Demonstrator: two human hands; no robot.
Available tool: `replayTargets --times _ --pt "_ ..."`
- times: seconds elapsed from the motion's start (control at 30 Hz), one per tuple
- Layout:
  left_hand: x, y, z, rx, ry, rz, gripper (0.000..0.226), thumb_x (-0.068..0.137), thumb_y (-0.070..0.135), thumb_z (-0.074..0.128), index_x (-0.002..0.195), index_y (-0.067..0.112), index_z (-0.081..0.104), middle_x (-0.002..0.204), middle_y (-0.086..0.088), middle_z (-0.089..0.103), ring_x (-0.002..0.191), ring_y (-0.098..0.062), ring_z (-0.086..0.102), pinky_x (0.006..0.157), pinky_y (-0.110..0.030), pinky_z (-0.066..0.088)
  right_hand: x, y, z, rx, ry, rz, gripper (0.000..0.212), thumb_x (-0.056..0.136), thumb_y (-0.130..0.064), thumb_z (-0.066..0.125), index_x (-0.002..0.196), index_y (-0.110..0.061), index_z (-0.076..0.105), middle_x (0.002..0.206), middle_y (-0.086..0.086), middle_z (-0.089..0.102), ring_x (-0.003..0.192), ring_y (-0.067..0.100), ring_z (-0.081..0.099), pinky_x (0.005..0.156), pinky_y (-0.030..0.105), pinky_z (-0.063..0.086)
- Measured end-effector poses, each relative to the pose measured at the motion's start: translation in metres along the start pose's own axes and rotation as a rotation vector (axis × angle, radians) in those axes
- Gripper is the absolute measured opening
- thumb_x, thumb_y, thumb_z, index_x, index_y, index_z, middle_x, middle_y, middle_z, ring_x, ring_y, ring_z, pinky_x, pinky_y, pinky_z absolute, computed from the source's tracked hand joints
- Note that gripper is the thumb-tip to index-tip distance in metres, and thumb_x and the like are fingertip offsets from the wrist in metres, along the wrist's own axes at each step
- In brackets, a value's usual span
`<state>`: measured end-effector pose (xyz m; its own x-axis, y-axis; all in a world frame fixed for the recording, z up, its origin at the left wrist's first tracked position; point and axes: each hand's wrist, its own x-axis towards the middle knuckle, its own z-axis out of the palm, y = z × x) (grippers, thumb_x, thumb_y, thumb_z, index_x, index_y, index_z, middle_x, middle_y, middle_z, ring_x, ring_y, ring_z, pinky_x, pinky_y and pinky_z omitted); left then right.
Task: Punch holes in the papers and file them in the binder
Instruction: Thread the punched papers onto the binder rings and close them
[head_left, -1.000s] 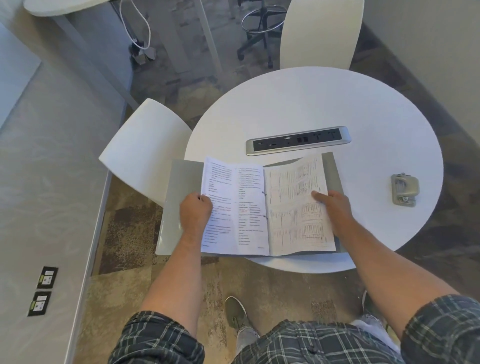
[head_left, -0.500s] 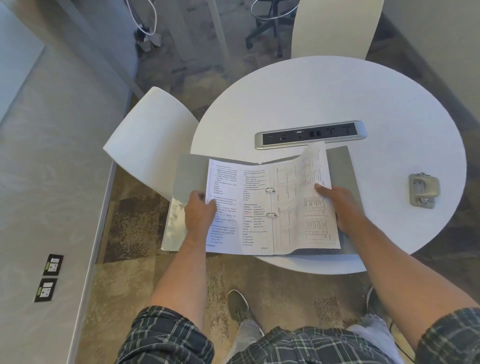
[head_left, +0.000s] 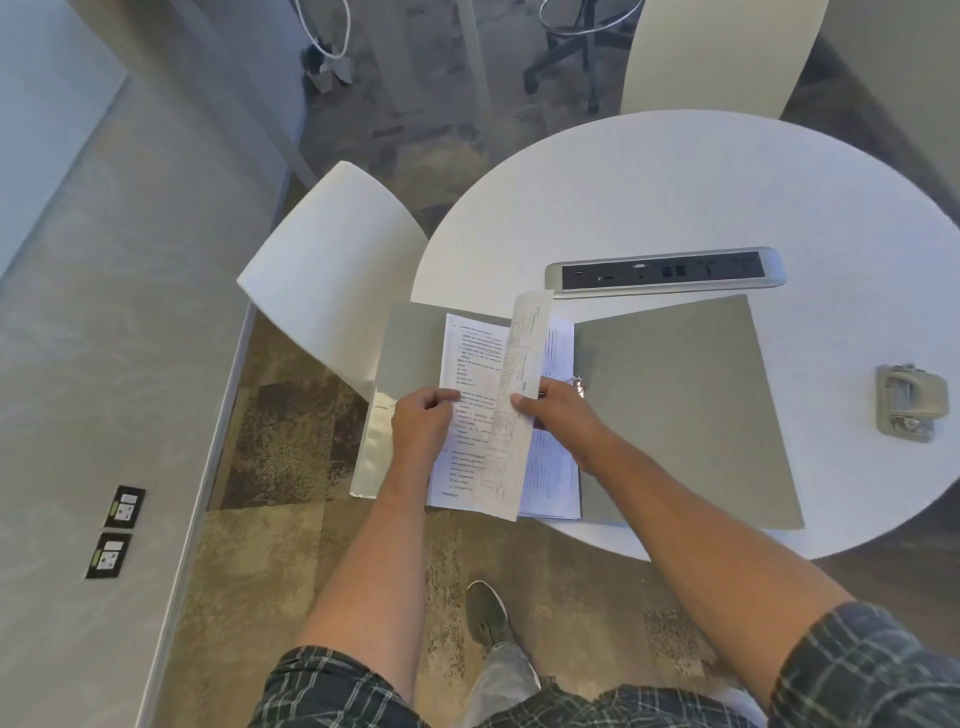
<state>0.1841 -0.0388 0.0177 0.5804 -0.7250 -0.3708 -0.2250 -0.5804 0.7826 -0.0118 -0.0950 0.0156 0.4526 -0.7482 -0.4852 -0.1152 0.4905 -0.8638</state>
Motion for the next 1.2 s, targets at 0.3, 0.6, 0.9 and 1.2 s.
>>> replayTargets --times 0.3,0.6,0.9,1.2 --pt "0.000 -0.008 0.001 -0.007 -0.020 0.053 0.048 0.086 0.056 0.074 0.096 0.010 0.072 0.090 0.003 0.071 0.082 -0.019 0.065 0.071 -0.028 0.047 -0.010 0.022 0.020 -0.334 -0.094 0.005 0.071 0.096 -0.074 0.041 0.155 -0.035 0.038 0.164 -0.005 0.035 0.150 0.021 0.035 0.119 0.049 0.029" --pt "-0.011 0.021 0.011 -0.149 -0.085 0.026 0.054 0.090 0.006 0.073 0.135 0.024 0.048 0.097 0.002 0.068 0.084 -0.012 0.068 0.062 -0.019 0.053 -0.010 0.017 0.004 -0.157 -0.032 -0.042 0.064 0.088 -0.062 0.068 0.144 -0.032 0.056 0.147 -0.004 0.057 0.134 0.016 0.056 0.111 0.044 0.046" --pt "-0.041 0.069 0.074 -0.315 -0.546 -0.002 0.032 0.101 0.017 0.061 0.132 0.013 0.067 0.086 -0.008 0.075 0.068 -0.014 0.071 0.064 -0.026 0.057 -0.029 -0.015 -0.033 0.018 -0.016 -0.231 0.035 0.093 -0.041 0.065 0.123 -0.021 0.064 0.115 0.008 0.074 0.100 0.016 0.073 0.083 0.028 0.059" --pt "-0.048 0.076 0.109 -0.317 -0.418 -0.023 0.019 0.096 0.021 0.070 0.106 0.005 0.075 0.091 -0.009 0.076 0.070 -0.018 0.071 0.066 -0.031 0.055 -0.062 -0.008 -0.134 -0.003 0.331 0.002 0.017 0.099 -0.020 0.066 0.113 -0.013 0.073 0.100 0.010 0.080 0.090 0.031 0.078 0.084 0.047 0.061"
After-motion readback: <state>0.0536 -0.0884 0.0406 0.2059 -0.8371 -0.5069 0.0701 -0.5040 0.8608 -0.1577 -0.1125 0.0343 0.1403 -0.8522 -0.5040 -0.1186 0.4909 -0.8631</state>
